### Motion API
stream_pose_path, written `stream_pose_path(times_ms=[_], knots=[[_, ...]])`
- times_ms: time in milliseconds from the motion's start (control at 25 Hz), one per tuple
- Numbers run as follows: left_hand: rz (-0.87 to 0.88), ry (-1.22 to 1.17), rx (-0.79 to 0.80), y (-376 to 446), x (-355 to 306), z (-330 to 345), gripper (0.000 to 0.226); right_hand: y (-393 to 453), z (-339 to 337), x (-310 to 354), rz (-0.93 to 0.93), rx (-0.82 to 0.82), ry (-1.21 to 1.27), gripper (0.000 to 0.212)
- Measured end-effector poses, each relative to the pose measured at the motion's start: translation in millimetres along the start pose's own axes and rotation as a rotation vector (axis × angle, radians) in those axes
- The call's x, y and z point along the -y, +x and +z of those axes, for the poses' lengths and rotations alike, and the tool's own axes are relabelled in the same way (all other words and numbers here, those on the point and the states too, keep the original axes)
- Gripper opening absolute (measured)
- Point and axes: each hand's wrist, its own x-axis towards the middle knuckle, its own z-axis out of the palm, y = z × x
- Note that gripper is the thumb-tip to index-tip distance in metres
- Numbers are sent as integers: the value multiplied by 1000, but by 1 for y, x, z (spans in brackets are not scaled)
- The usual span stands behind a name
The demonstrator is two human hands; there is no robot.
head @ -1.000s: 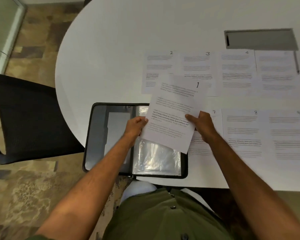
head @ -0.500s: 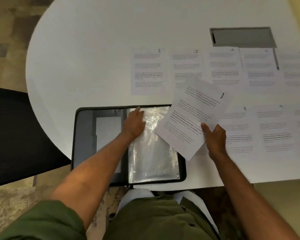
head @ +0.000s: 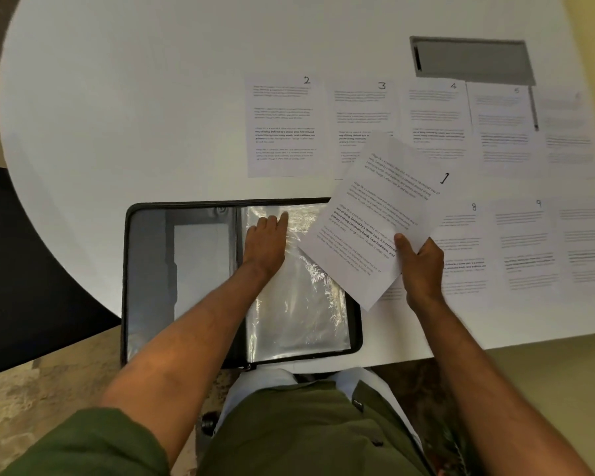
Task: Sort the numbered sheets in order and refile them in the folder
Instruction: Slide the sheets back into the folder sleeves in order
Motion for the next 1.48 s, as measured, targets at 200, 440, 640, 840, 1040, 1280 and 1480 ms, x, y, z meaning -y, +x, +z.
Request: stream_pose_path(times_ms=[200, 440, 640, 840, 1040, 1280, 1480], knots=[[-15, 33, 52, 9, 2, -4, 42, 9, 10, 13, 3, -8, -10, 46], [9, 7, -7, 16, 7, -9, 30, 22, 14, 14, 9, -5, 18, 44], [68, -4, 0, 19, 14, -7, 28, 34, 15, 16, 33, -57, 68, 37], [62, -113, 34, 27, 12, -16, 55, 44, 17, 17, 74, -93, 155, 40], [-6, -404, 21, 36, 16, -22, 37, 67, 26, 31, 236, -162, 446, 41], [10, -362, -112, 40, 16, -29, 6, 95, 55, 50, 421, -147, 744, 29], [7, -241, -180, 34, 15, -26, 18, 111, 96, 55, 427, -71, 663, 35]])
